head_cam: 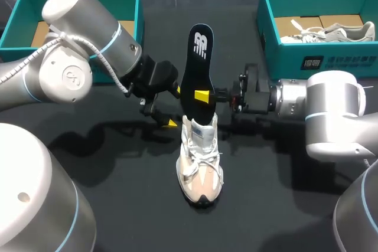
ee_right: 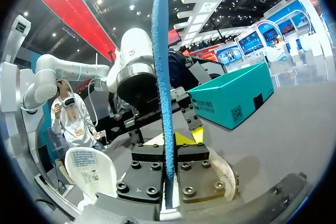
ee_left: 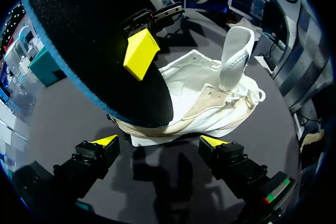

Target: Take the shoe out of the shoebox, open the shoe tongue, remove and reinsert the insole, then place the shoe into the shoebox

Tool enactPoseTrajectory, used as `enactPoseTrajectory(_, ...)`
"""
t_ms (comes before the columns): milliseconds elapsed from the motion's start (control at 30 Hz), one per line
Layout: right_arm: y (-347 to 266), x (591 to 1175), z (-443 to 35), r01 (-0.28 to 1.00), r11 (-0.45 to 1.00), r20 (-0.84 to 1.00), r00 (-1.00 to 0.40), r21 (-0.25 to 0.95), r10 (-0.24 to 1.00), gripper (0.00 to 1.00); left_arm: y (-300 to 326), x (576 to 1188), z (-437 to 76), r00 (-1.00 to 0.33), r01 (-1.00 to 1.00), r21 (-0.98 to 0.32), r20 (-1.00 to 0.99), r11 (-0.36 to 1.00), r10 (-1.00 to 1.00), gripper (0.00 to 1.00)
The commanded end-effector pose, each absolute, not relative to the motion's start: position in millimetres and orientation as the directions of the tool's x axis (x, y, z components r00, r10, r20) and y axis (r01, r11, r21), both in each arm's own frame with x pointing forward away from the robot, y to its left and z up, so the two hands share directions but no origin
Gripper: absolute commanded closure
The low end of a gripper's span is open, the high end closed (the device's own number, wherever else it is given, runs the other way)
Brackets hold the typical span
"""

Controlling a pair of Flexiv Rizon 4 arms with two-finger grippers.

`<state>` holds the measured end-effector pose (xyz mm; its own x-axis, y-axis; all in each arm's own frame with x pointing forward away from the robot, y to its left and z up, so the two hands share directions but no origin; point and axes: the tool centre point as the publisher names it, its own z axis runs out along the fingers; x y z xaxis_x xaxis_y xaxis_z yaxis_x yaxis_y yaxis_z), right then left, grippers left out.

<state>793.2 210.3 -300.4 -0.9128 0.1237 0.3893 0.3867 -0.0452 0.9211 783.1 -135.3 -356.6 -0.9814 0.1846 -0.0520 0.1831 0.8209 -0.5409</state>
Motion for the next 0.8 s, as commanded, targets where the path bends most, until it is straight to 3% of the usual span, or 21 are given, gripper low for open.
enactPoseTrajectory(33, 212, 790, -303, 0.394, -0.038, 0.396, -0.910, 0.918, 0.127, 1.00, -135, 782, -357, -0.981, 0.184, -0.540, -0.054, 0.821, 0.184, 0.00)
enactPoseTrajectory(800, 209, 773, -323, 0.454, -0.056, 0.457, -0.882, 0.889, 0.112, 1.00, -135, 782, -357, -0.981, 0.184, -0.540, -0.054, 0.821, 0.184, 0.00)
